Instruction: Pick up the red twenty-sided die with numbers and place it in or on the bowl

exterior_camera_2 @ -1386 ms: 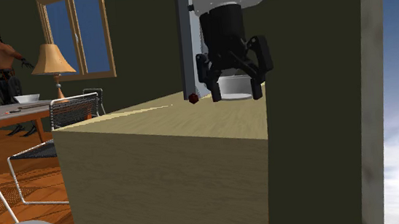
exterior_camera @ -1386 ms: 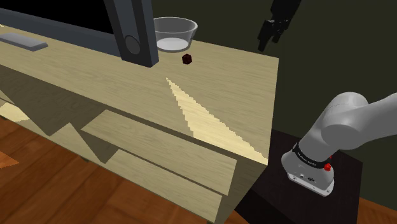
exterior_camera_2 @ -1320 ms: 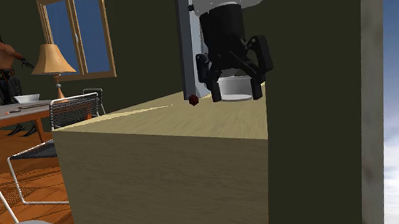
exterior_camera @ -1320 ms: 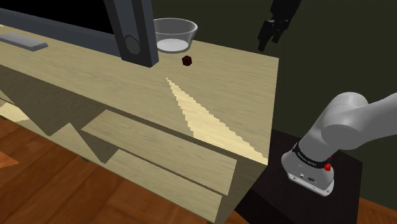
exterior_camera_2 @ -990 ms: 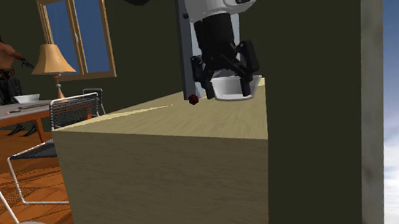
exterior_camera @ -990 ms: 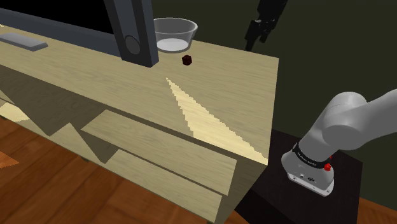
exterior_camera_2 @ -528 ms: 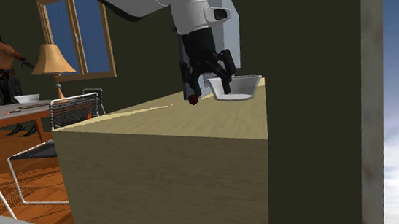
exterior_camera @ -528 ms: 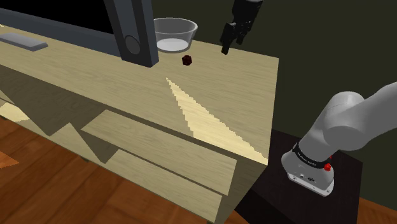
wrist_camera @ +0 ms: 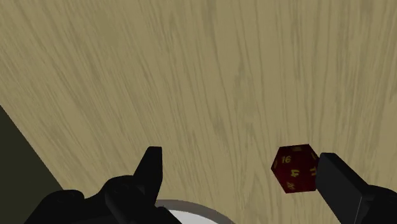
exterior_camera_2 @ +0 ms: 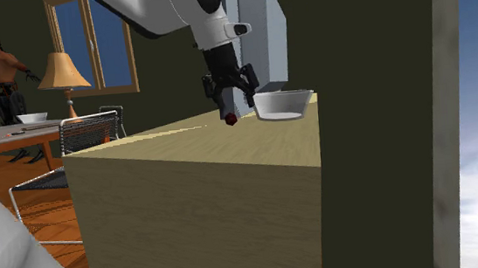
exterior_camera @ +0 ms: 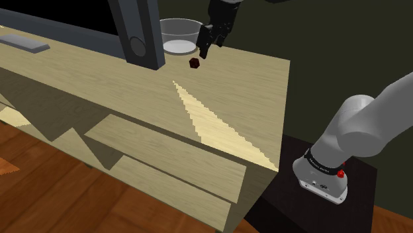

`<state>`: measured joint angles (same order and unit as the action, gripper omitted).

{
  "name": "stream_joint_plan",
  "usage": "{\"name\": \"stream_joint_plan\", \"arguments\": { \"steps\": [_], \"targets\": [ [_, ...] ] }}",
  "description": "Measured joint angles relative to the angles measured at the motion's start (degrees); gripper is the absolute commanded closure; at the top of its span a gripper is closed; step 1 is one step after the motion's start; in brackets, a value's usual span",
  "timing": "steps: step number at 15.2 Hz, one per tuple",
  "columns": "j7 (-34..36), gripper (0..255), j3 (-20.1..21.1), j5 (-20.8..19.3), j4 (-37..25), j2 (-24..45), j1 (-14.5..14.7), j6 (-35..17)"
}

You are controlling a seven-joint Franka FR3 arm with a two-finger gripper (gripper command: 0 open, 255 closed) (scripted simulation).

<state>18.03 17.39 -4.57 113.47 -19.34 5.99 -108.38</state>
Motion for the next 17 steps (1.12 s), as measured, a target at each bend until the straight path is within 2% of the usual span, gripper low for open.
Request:
{"name": "stream_joint_plan", "arguments": {
  "steps": [5,11,17],
  "targets": [
    [2.3,0,3.1,-2.2,-4.1,5.4,0.8,-2.7],
    [3.1,0,3.3,-2.9,-1.2,6.7,0.7,-6.9],
    [3.2,0,3.3,-3.1,-0.8,7.2,0.6,-7.9]
  ]
}}
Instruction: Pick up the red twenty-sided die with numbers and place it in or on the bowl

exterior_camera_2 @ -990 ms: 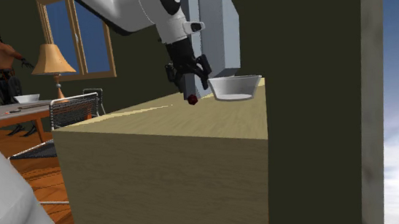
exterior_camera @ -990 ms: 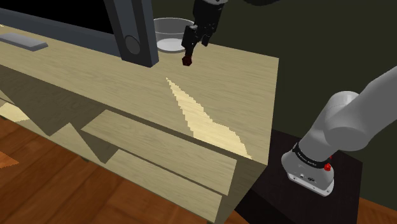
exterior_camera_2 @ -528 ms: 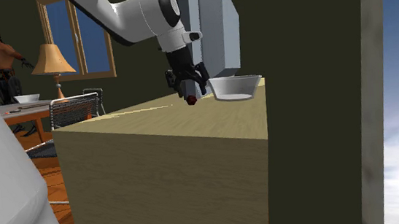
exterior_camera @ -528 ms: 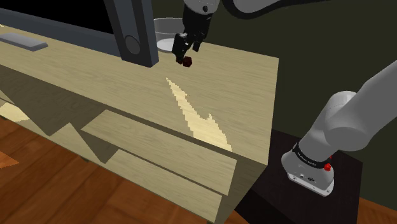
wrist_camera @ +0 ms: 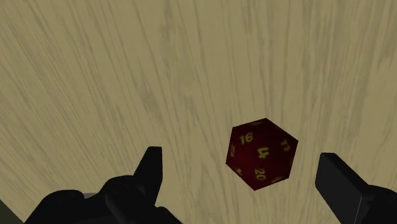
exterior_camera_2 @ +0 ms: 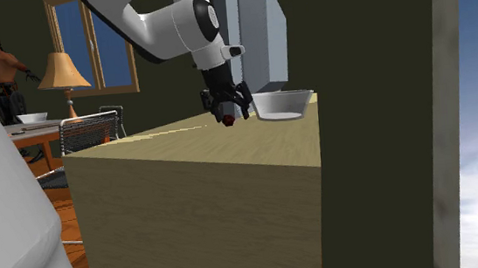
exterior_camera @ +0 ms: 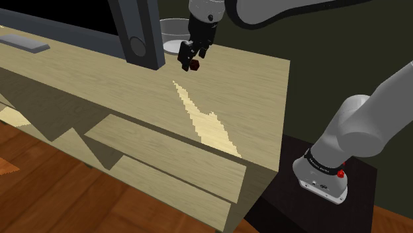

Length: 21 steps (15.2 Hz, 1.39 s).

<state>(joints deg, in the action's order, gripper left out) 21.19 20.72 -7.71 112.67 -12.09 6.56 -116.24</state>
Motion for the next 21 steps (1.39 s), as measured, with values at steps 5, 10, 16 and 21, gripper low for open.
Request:
{"name": "stream_joint_plan", "arguments": {
  "steps": [5,10,16,21],
  "targets": [
    [0.0,255,0.0,0.0,-0.1,-0.1,0.0,0.0],
    [0.0,255,0.0,0.0,-0.1,0.0,0.0,0.0],
    [-0.5,255,-0.1,0.2,-2.5,0.0,-0.1,2.4],
    [-1.0,255,-0.1,0.2,-6.5,0.4,-0.1,6.1]
  ]
}}
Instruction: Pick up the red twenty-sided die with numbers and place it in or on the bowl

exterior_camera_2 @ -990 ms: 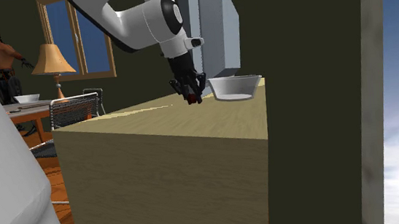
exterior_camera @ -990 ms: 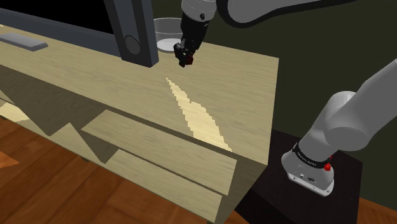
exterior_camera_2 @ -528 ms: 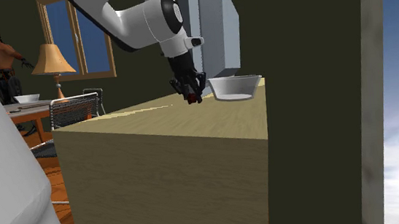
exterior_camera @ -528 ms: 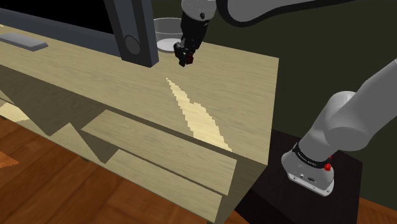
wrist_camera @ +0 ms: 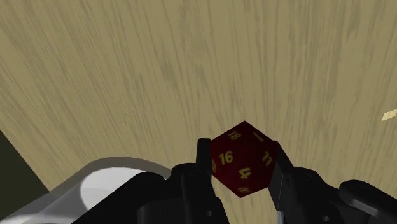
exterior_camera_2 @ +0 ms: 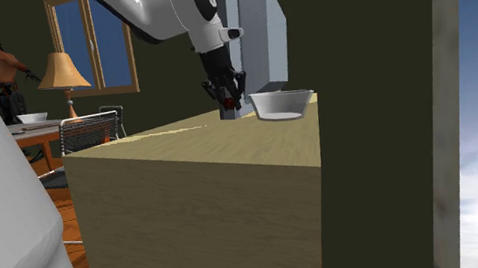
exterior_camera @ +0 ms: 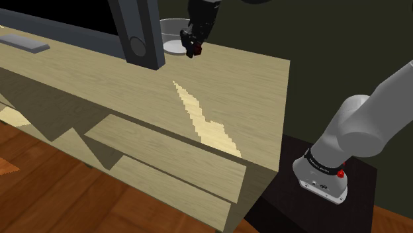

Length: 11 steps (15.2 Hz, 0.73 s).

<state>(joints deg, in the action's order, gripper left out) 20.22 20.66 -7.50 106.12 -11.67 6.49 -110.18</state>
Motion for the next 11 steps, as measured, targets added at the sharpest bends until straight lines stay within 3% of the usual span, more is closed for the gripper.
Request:
{"name": "stream_joint_plan", "arguments": {
  "steps": [11],
  "targets": [
    [-0.7,255,0.4,-0.6,-11.2,2.4,-0.1,8.9]
  ]
}}
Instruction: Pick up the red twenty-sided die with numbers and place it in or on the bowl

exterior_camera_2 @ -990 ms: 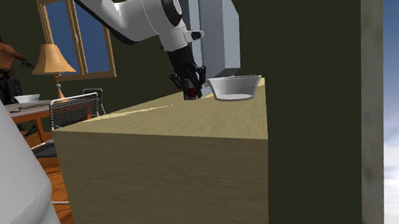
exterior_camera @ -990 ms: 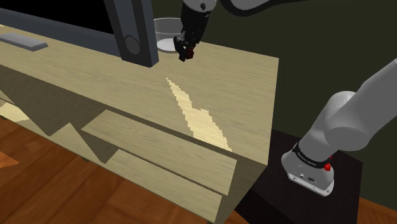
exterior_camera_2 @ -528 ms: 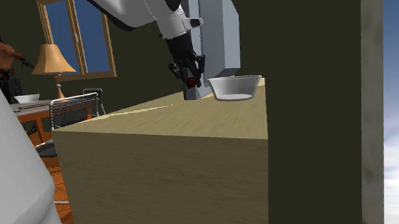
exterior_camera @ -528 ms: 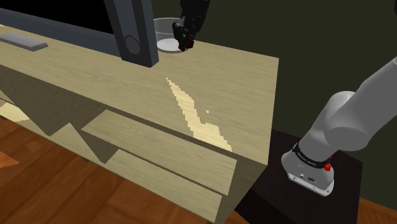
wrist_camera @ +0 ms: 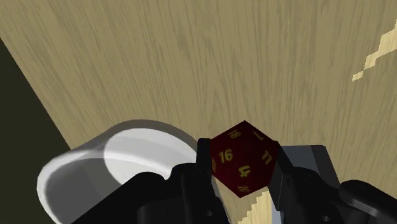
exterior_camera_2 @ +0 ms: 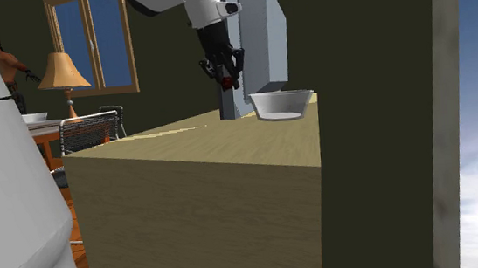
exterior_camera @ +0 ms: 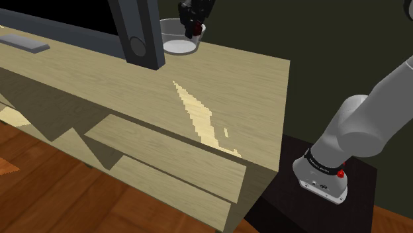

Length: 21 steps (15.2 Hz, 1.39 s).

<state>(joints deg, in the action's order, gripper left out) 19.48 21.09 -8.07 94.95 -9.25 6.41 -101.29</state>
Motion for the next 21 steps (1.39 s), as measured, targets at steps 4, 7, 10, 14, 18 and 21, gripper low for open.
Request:
{"name": "stream_joint_plan", "arguments": {
  "steps": [4,7,10,14,18,21],
  "targets": [
    [-0.2,255,0.2,-0.4,-4.3,1.2,0.0,3.2],
    [-0.2,255,0.6,-0.9,-8.3,2.6,0.1,5.9],
    [-0.8,255,0.5,-1.4,-12.0,4.2,-0.1,8.0],
    [-3.2,255,-0.3,-3.2,-19.4,10.7,-1.0,9.0],
    [-5.9,255,-1.2,-5.3,-28.6,18.5,-1.6,10.4],
    [-8.4,255,-2.0,-7.6,-40.7,27.0,-1.0,13.9]
  ]
}}
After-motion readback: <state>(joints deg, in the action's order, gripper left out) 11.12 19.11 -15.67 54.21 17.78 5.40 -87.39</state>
